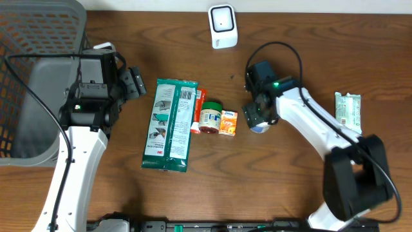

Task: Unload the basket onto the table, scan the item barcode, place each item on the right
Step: 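Lift the white tub and carry it toward the scanner, then hold the white tub's side in front of the white scanner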

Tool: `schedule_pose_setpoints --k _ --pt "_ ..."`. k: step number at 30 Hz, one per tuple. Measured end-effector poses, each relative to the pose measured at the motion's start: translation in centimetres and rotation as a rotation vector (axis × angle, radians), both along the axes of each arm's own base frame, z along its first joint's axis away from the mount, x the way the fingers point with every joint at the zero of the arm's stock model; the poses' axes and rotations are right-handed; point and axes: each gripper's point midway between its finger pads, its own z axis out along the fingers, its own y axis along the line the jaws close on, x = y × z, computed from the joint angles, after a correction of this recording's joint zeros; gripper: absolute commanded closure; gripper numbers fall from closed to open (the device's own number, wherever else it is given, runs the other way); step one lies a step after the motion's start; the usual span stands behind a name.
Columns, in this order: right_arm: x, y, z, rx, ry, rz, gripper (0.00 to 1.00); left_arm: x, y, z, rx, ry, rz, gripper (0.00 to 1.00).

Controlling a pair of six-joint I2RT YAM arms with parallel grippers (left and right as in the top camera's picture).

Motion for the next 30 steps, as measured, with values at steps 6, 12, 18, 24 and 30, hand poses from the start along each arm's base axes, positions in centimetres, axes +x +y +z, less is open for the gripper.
schedule_pose_setpoints --k 6,12,18,24,30 --pt "-0.8 0.0 6.9 0.085 -0.141 -0.004 0.31 0.0 0.0 0.0 0.0 0.0 0.0 0.14" --pt "-2.9 -0.1 12.2 0.182 -0.238 -0.031 0.45 0.0 0.0 0.0 0.0 0.0 0.0 0.14" --pt "-4.0 0.8 15.4 0.273 -0.242 -0.042 0.73 0.0 0.0 0.0 0.0 0.0 0.0 0.14" --pt "-0.9 2.6 23.0 0.411 -0.448 -0.052 0.99 0.0 0.0 0.0 0.0 0.0 0.0 0.14" --pt "1.2 3.6 27.3 0.52 -0.591 -0.083 0.99 0.0 0.0 0.0 0.0 0.0 0.0 0.14"
